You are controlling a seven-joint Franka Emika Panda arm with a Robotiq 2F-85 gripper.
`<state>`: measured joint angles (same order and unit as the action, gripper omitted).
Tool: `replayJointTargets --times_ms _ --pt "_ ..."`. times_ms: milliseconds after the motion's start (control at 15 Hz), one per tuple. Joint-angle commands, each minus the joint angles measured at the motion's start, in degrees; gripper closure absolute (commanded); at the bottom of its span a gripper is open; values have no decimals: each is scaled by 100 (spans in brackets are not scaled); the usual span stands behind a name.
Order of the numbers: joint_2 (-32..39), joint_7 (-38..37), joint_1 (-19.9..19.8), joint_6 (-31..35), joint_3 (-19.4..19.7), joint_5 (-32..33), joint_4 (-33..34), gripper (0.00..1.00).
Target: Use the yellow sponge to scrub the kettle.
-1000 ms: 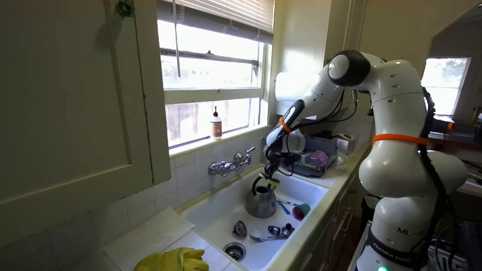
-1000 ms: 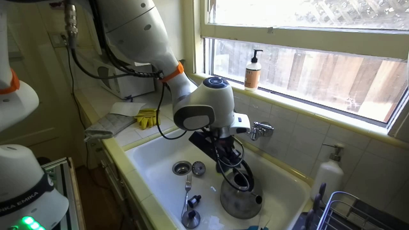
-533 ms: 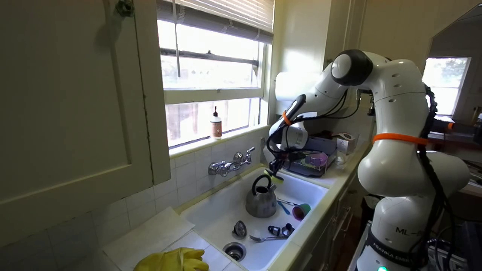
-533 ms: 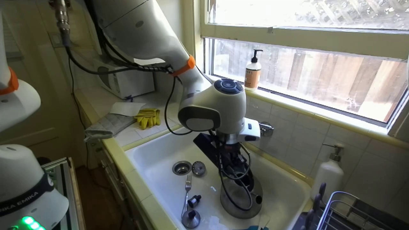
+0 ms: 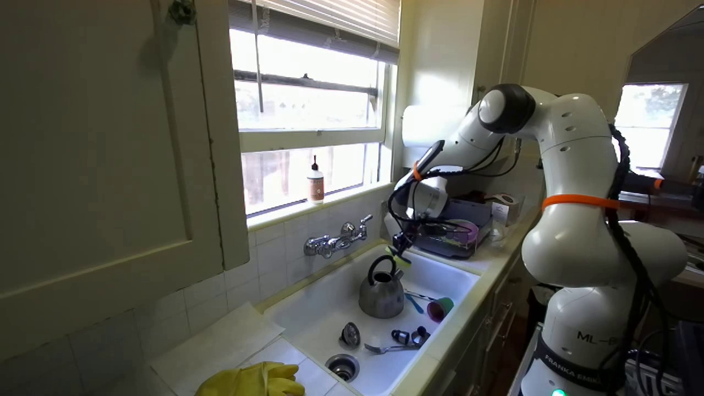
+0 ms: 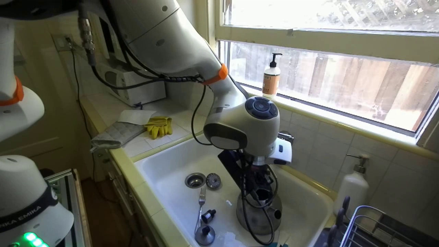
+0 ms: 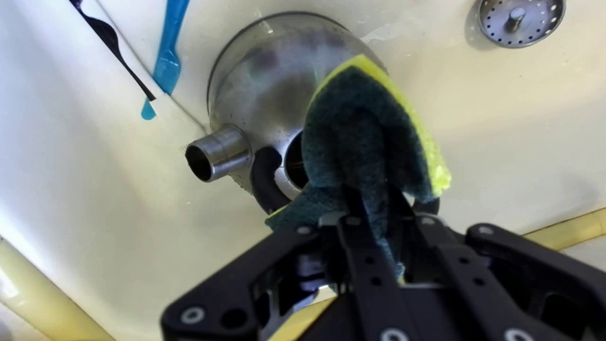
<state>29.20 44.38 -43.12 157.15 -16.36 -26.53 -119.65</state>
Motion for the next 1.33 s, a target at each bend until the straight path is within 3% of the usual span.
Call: replayJointTargets --times_ms 0,600,1267 --pt "483 394 -232 -269 -138 -498 500 96" --pt "1154 326 -332 -561 18 -587 1132 96" --pt "1558 -156 85 -1171 643 -284 1544 96"
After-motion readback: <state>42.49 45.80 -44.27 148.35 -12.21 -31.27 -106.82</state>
